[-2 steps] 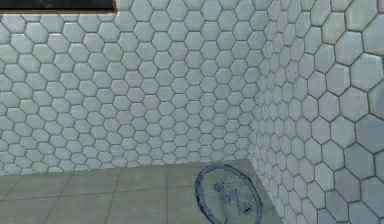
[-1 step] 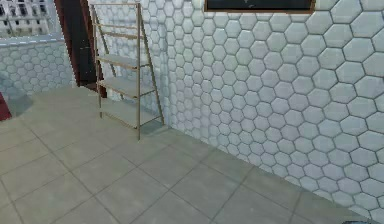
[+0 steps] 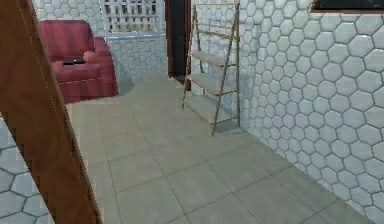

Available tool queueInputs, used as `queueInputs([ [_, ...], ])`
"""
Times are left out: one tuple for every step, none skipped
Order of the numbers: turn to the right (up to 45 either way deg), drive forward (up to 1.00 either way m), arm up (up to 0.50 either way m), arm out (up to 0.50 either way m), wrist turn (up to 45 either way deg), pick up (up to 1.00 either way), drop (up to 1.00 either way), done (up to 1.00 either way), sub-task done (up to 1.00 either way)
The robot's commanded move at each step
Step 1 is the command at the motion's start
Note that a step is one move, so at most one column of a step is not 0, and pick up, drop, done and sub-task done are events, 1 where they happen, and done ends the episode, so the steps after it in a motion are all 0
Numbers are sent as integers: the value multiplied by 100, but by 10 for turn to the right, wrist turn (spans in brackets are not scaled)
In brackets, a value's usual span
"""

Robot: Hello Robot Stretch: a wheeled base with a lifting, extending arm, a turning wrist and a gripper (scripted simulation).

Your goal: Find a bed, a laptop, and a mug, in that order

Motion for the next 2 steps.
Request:
queueInputs([
  [0,100,0,0,0,0,0,0,0],
  [-30,0,0,0,0,0,0,0,0],
])
